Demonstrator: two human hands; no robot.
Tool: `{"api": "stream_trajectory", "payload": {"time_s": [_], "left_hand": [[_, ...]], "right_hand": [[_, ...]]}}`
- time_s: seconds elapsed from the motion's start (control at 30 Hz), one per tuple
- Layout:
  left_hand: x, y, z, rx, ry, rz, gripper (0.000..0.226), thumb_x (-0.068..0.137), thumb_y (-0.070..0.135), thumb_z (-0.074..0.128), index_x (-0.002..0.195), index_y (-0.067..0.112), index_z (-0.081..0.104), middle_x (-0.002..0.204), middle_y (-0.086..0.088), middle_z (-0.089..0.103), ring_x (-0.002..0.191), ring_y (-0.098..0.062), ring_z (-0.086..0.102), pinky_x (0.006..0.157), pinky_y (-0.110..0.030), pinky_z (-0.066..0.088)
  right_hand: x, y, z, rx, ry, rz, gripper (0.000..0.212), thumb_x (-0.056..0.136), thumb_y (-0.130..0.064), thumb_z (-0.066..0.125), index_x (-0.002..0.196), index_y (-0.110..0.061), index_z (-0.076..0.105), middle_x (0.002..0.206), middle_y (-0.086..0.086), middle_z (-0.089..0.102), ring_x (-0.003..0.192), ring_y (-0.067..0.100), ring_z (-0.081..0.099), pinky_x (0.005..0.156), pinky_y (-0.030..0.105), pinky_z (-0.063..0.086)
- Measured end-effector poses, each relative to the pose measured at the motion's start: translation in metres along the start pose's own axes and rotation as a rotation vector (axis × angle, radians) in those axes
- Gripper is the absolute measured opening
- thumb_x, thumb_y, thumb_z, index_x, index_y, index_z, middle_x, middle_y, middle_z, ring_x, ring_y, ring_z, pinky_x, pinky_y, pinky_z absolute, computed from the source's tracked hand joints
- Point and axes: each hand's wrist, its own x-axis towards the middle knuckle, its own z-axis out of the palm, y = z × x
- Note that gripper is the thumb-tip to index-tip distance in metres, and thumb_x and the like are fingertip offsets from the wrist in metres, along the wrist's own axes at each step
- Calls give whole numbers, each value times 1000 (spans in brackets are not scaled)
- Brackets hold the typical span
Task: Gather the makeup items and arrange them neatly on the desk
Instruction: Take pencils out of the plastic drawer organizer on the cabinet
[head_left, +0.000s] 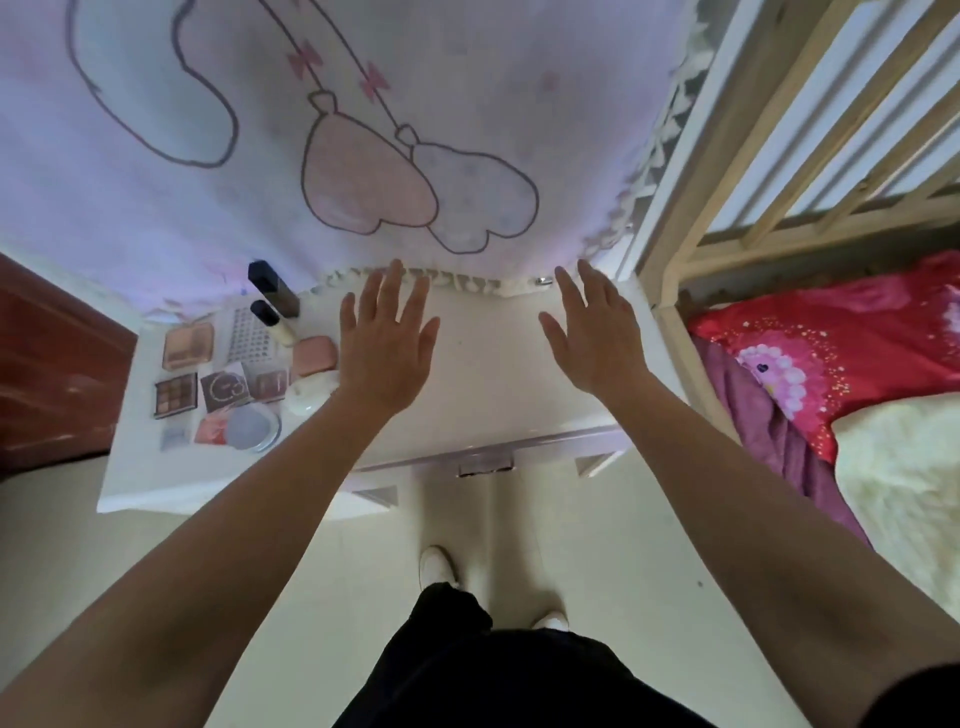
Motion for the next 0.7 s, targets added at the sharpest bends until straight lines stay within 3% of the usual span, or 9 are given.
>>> {"api": "stream_trajectory", "payload": {"time_s": [0.13,0.33,0.4,0.53,0.7], "left_hand": [[55,6,-79,-20,239,31,55,104,44,30,151,15,31,159,-17,24,145,-39,25,112,-58,27],[104,34,-142,-94,422,178,57,104,44,33,152,14,31,159,-19,25,143,-39,28,110,-58,30],[113,49,-147,-148,434,257,57,104,44,34,151,12,32,158,-21,26,142,-40,29,110,-58,30],[112,95,-146,-294,400,451,60,103,46,34,151,11,31,157,-22,26,141,-40,31,109,-56,31],[70,173,-141,-512,281,767,62,102,48,31,152,12,30,157,-21,26,143,-38,27,111,-55,29]], "right_hand": [[35,0,-78,32,284,12,62,102,-47,38,152,-11,34,158,22,29,142,42,34,112,51,34],[20,9,-155,-77,464,104,64,102,-53,35,154,-16,30,160,18,26,144,38,32,115,50,28],[-3,17,-169,-142,487,203,65,102,-56,33,155,-18,26,160,19,25,145,38,29,117,51,24],[-67,30,-188,-215,426,485,70,101,-64,21,158,-27,9,166,12,5,153,30,7,124,48,7],[-182,25,-197,-320,377,834,72,99,-66,20,158,-29,3,166,10,-3,153,29,4,123,50,10]]}}
